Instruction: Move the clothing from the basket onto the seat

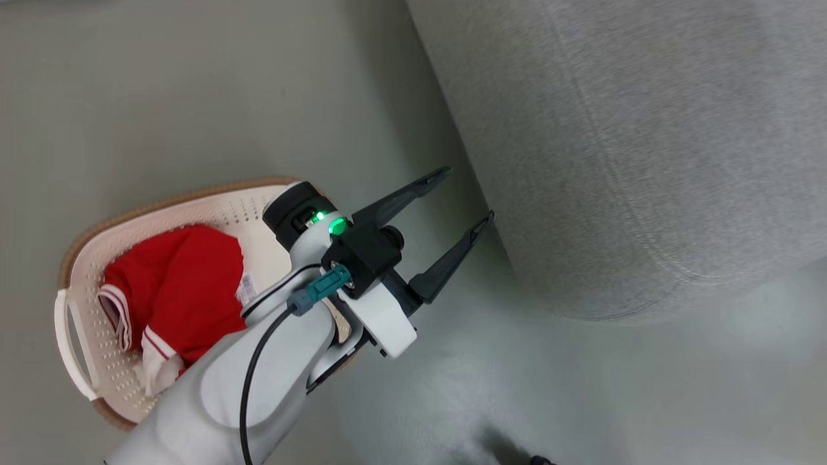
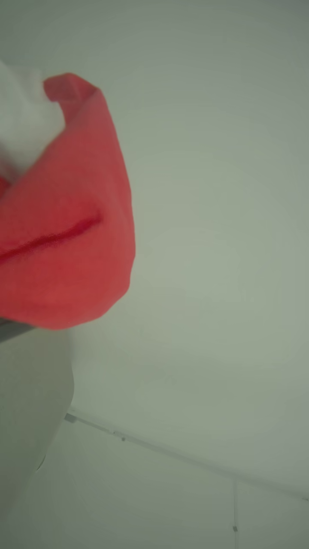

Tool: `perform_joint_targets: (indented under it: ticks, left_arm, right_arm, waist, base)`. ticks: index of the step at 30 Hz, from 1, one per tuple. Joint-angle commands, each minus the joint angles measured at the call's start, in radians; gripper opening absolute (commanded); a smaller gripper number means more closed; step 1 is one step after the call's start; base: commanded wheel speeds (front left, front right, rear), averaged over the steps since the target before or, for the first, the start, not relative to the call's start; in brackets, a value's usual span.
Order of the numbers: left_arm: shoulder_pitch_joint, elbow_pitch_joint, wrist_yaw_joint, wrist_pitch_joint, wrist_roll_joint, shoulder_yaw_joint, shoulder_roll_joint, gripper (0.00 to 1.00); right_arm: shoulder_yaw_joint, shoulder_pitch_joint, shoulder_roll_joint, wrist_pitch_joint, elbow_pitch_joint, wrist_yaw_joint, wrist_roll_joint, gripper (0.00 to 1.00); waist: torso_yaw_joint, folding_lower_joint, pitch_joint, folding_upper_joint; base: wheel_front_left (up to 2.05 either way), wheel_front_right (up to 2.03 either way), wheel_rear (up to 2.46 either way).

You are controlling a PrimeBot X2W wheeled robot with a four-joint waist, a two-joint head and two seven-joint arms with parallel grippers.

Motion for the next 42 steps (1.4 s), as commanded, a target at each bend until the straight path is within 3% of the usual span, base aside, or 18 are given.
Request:
perform_joint_targets:
  ticks: [1, 10, 20, 24, 28, 35, 36, 37, 38, 39, 42]
  left_arm:
    - [-0.043, -0.030, -0.007, -0.005, 0.001, 0.025, 0.007, 1.00]
    - [-0.088, -0.042, -0.007, -0.005, 0.020, 0.049, 0.046, 1.00]
    - [-0.100, -0.063, -0.007, -0.005, 0.030, 0.057, 0.040, 1.00]
    - [-0.097, -0.059, -0.007, -0.005, 0.030, 0.049, 0.028, 1.00]
    - [-0.091, -0.054, -0.007, -0.005, 0.027, 0.051, 0.023, 1.00]
    - [-0.079, -0.053, -0.007, -0.005, 0.027, 0.051, 0.033, 1.00]
    - [-0.075, -0.052, -0.007, -0.005, 0.025, 0.055, 0.035, 1.00]
    - [-0.071, -0.052, -0.007, -0.005, 0.023, 0.062, 0.036, 1.00]
    - [-0.065, -0.052, -0.007, -0.005, 0.022, 0.069, 0.037, 1.00]
    - [-0.060, -0.053, -0.007, -0.005, 0.021, 0.075, 0.035, 1.00]
    - [-0.045, -0.053, -0.007, -0.005, 0.017, 0.081, 0.026, 1.00]
  right_arm:
    - [-0.014, -0.032, -0.059, -0.006, 0.005, 0.003, -0.020, 0.00]
    - [-0.095, -0.236, -0.135, -0.006, 0.171, 0.003, -0.118, 0.00]
    - [-0.317, -0.397, -0.198, -0.004, 0.343, 0.003, -0.332, 0.00]
    - [-0.414, -0.438, -0.179, 0.004, 0.411, 0.003, -0.390, 0.00]
    - [-0.444, -0.435, -0.142, 0.004, 0.462, 0.003, -0.422, 0.00]
    - [-0.421, -0.396, -0.091, 0.001, 0.595, 0.003, -0.403, 0.00]
    - [-0.412, -0.386, -0.083, -0.001, 0.609, 0.003, -0.387, 0.05]
    - [-0.410, -0.376, -0.078, -0.002, 0.622, 0.003, -0.366, 0.29]
    - [-0.399, -0.360, -0.074, -0.003, 0.629, 0.003, -0.352, 0.79]
    - [-0.388, -0.342, -0.073, -0.004, 0.634, 0.003, -0.340, 1.00]
    - [-0.345, -0.281, -0.074, -0.005, 0.624, 0.003, -0.303, 1.00]
  waist:
    - [0.042, 0.0000, 0.060, -0.0001]
    - [0.096, 0.0000, 0.177, -0.0001]
    - [0.169, 0.0000, 0.248, -0.0001]
    - [0.196, 0.0000, 0.268, -0.0001]
    - [0.209, 0.0000, 0.277, -0.0001]
    - [0.233, 0.0000, 0.271, -0.0001]
    - [0.236, 0.0000, 0.265, -0.0001]
    - [0.239, 0.0000, 0.259, -0.0001]
    - [0.241, 0.0000, 0.252, -0.0001]
    - [0.244, 0.0000, 0.244, -0.0001]
    - [0.251, 0.0000, 0.218, -0.0001]
  base:
    - [0.00, 0.00, 0.00]
    - [0.00, 0.00, 0.00]
    - [0.00, 0.00, 0.00]
    - [0.00, 0.00, 0.00]
    - [0.00, 0.00, 0.00]
    - [0.00, 0.00, 0.00]
    - [0.00, 0.00, 0.00]
    - [0.00, 0.00, 0.00]
    - [0.00, 0.00, 0.00]
    - [0.00, 0.00, 0.00]
    - [0.00, 0.00, 0.00]
